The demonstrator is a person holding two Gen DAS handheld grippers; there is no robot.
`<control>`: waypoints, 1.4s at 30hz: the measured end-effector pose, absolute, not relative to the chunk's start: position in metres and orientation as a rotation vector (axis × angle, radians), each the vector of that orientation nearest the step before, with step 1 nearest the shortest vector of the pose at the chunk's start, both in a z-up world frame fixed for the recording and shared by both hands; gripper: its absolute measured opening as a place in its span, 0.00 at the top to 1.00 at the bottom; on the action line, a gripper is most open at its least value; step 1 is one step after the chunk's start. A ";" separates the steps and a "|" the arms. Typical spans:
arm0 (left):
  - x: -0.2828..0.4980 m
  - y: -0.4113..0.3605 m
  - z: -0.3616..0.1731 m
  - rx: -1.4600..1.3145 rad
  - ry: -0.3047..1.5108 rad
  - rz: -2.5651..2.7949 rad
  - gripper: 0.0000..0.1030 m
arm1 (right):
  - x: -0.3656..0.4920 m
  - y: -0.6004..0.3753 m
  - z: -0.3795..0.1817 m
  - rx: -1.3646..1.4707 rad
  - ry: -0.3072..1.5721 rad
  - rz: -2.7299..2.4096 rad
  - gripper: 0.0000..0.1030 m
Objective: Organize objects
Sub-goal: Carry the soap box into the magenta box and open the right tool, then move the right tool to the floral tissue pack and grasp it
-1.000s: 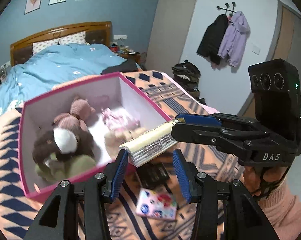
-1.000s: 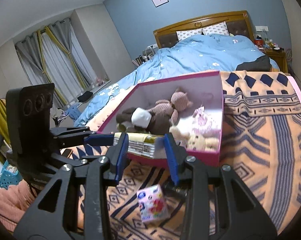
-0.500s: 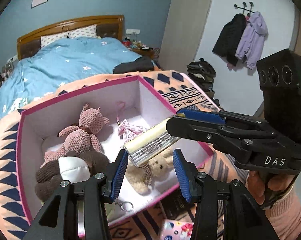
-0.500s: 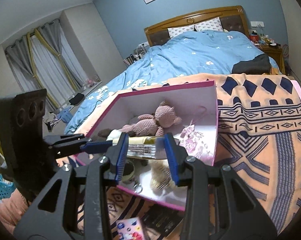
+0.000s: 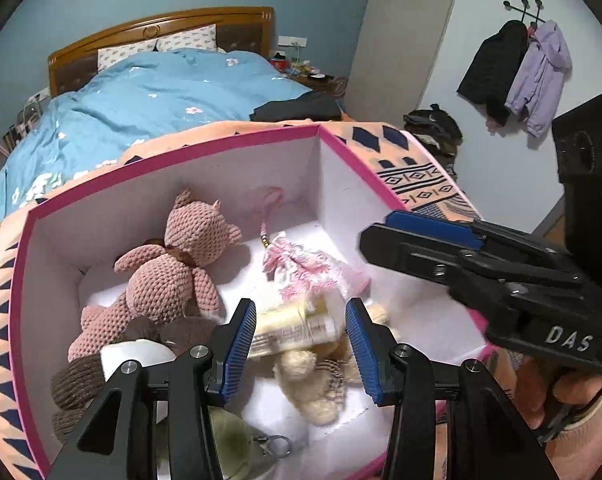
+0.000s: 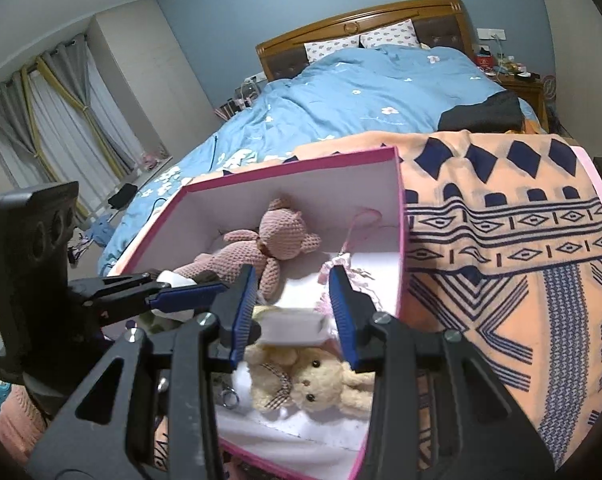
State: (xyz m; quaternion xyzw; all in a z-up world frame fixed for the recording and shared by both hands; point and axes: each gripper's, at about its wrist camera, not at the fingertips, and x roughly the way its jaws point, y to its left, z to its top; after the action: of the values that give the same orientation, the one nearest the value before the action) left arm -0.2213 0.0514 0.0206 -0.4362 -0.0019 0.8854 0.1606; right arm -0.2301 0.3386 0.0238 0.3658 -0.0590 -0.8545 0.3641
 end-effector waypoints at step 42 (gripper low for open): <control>-0.063 0.049 -0.020 -1.132 0.043 2.454 0.36 | -0.063 0.390 -0.007 0.880 -0.139 -2.073 0.53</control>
State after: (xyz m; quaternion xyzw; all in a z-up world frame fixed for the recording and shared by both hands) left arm -0.0629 0.0495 -0.0197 -0.4086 0.0156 0.8863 0.2176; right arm -0.0635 0.3898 -0.0071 0.3525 -0.0559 -0.8301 0.4284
